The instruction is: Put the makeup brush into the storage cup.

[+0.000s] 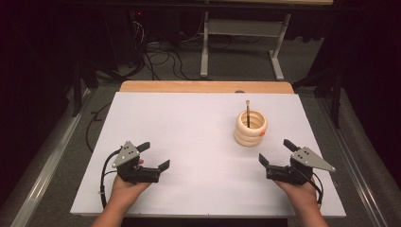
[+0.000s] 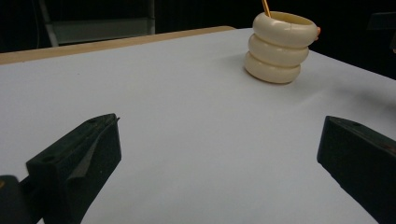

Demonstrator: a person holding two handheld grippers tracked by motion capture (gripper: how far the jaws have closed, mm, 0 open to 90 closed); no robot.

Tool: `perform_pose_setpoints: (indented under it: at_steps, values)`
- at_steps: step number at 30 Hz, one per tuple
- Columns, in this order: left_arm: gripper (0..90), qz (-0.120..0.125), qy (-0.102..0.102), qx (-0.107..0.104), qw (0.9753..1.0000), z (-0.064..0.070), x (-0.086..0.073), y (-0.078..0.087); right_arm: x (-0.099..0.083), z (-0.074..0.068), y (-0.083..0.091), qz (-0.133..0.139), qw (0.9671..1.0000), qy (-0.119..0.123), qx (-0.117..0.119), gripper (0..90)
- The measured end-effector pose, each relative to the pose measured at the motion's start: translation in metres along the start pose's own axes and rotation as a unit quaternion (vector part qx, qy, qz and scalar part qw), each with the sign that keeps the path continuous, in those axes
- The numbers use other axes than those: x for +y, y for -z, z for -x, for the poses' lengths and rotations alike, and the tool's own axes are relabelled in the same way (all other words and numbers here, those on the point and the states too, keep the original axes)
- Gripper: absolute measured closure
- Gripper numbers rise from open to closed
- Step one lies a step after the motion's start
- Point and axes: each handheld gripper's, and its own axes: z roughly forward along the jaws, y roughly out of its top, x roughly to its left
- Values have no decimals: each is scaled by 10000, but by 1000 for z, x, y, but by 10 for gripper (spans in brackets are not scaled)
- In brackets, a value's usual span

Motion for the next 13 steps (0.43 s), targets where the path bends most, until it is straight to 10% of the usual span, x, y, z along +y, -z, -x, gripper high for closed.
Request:
perform_pose_setpoints:
  at_steps: [13]
  values:
    - [3, -14, -5, -22, 10000, 1, 0, -1, -1, 1, -2, -26, 10000, 2, -17, 9]
